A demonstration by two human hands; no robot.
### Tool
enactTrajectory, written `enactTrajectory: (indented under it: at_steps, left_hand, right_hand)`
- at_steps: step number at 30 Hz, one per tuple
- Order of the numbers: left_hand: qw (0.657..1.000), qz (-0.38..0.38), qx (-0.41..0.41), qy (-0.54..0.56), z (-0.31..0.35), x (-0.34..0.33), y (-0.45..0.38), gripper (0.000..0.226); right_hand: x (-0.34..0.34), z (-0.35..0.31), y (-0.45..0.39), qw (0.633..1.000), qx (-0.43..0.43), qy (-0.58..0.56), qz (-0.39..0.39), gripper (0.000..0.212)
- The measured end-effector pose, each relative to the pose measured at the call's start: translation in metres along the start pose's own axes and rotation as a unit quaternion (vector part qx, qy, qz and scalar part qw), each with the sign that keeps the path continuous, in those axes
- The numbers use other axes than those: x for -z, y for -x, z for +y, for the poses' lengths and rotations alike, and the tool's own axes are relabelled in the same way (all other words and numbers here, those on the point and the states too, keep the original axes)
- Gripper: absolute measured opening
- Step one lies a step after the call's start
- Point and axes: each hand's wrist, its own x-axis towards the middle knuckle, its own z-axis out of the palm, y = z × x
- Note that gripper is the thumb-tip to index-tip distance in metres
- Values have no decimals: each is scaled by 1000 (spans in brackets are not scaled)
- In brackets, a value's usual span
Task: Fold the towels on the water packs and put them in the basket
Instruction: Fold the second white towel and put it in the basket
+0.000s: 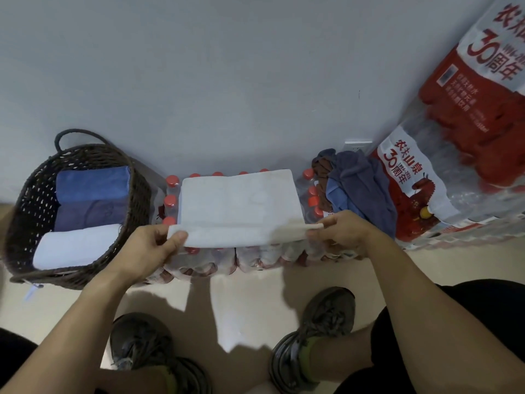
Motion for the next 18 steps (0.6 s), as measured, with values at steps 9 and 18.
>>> enactTrajectory:
  at_steps: [9, 18]
  left_hand:
    - [995, -79, 61, -11, -13, -1, -8, 14]
    - [988, -96, 96, -73, -15, -12, -12, 21]
  right_hand:
    - [8, -7, 4, 976, -78, 185, -81, 18]
    - [10, -4, -7, 953, -130, 254, -101, 34]
